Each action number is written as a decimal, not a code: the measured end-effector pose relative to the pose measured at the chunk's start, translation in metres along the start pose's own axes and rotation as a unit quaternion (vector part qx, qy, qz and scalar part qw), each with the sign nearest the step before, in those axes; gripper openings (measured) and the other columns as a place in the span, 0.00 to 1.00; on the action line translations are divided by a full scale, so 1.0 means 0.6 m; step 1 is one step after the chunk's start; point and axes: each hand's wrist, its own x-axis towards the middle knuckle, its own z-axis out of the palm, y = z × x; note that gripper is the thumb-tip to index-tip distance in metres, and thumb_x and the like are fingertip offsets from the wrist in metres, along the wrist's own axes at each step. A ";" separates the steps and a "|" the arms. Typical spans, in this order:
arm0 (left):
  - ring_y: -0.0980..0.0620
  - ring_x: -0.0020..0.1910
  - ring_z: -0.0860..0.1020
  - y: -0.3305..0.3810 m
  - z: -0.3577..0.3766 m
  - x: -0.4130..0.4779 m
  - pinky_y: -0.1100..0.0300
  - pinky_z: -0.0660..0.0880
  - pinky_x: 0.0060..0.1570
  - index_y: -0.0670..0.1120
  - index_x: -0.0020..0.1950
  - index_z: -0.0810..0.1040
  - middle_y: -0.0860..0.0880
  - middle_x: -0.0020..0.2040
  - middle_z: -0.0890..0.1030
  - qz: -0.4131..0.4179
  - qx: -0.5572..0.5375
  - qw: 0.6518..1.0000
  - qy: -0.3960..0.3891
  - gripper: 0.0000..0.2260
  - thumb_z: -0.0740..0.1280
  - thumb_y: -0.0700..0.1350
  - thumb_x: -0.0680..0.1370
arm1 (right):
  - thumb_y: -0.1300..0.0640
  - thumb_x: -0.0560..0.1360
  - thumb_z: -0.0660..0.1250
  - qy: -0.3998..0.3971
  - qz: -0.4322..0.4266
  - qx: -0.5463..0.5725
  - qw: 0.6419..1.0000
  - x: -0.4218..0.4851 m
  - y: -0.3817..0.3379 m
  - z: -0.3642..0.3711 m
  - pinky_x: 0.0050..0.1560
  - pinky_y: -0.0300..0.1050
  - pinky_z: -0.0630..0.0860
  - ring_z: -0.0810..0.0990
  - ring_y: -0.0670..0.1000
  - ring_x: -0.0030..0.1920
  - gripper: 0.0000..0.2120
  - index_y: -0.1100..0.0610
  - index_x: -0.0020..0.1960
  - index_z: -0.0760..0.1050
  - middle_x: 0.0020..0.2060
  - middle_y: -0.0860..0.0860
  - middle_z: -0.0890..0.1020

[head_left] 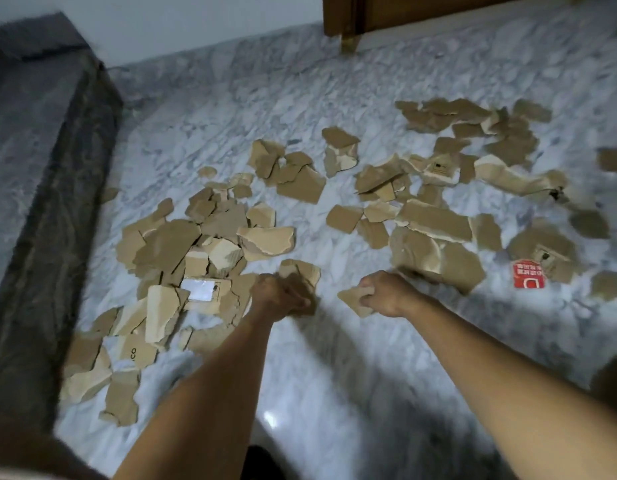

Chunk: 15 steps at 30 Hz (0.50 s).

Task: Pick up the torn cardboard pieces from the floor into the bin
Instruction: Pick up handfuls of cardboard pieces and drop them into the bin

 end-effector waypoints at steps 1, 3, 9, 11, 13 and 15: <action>0.48 0.48 0.82 -0.010 0.012 0.020 0.55 0.80 0.50 0.51 0.42 0.85 0.48 0.47 0.84 0.005 0.026 0.999 0.021 0.21 0.79 0.63 0.58 | 0.46 0.73 0.70 0.011 0.013 -0.006 1.000 0.012 0.001 0.013 0.54 0.46 0.77 0.80 0.56 0.57 0.19 0.46 0.63 0.77 0.60 0.52 0.81; 0.45 0.59 0.76 -0.019 0.029 0.042 0.54 0.75 0.57 0.50 0.49 0.83 0.49 0.57 0.78 0.033 0.076 0.996 0.046 0.24 0.76 0.64 0.61 | 0.45 0.74 0.70 0.041 0.035 -0.028 0.998 0.031 -0.001 0.039 0.57 0.48 0.77 0.80 0.56 0.59 0.19 0.46 0.63 0.77 0.60 0.51 0.81; 0.40 0.52 0.79 -0.015 0.024 0.073 0.53 0.76 0.51 0.42 0.58 0.73 0.40 0.53 0.79 0.057 0.026 0.997 0.041 0.27 0.78 0.51 0.66 | 0.46 0.72 0.74 0.157 0.072 0.028 0.985 0.033 -0.026 0.112 0.47 0.47 0.78 0.81 0.55 0.52 0.14 0.48 0.54 0.76 0.50 0.50 0.83; 0.35 0.52 0.79 -0.006 0.022 0.075 0.47 0.77 0.53 0.41 0.63 0.62 0.37 0.51 0.80 0.054 -0.002 0.998 0.040 0.28 0.74 0.45 0.71 | 0.48 0.73 0.73 0.173 0.070 0.042 0.981 0.024 -0.034 0.122 0.43 0.44 0.76 0.81 0.54 0.50 0.11 0.47 0.51 0.75 0.48 0.48 0.82; 0.34 0.53 0.79 -0.002 0.019 0.080 0.46 0.76 0.54 0.41 0.64 0.60 0.35 0.51 0.79 0.057 0.002 0.998 0.035 0.25 0.71 0.45 0.74 | 0.47 0.75 0.70 0.150 0.057 0.029 0.987 0.016 -0.035 0.121 0.44 0.44 0.75 0.81 0.55 0.51 0.07 0.49 0.50 0.77 0.49 0.50 0.82; 0.37 0.58 0.78 0.005 0.012 0.083 0.50 0.73 0.55 0.41 0.66 0.66 0.37 0.57 0.79 0.048 0.032 0.998 -0.003 0.22 0.67 0.49 0.77 | 0.42 0.77 0.67 0.111 0.064 0.050 0.990 0.009 -0.025 0.105 0.47 0.45 0.75 0.80 0.55 0.51 0.14 0.53 0.49 0.79 0.49 0.52 0.82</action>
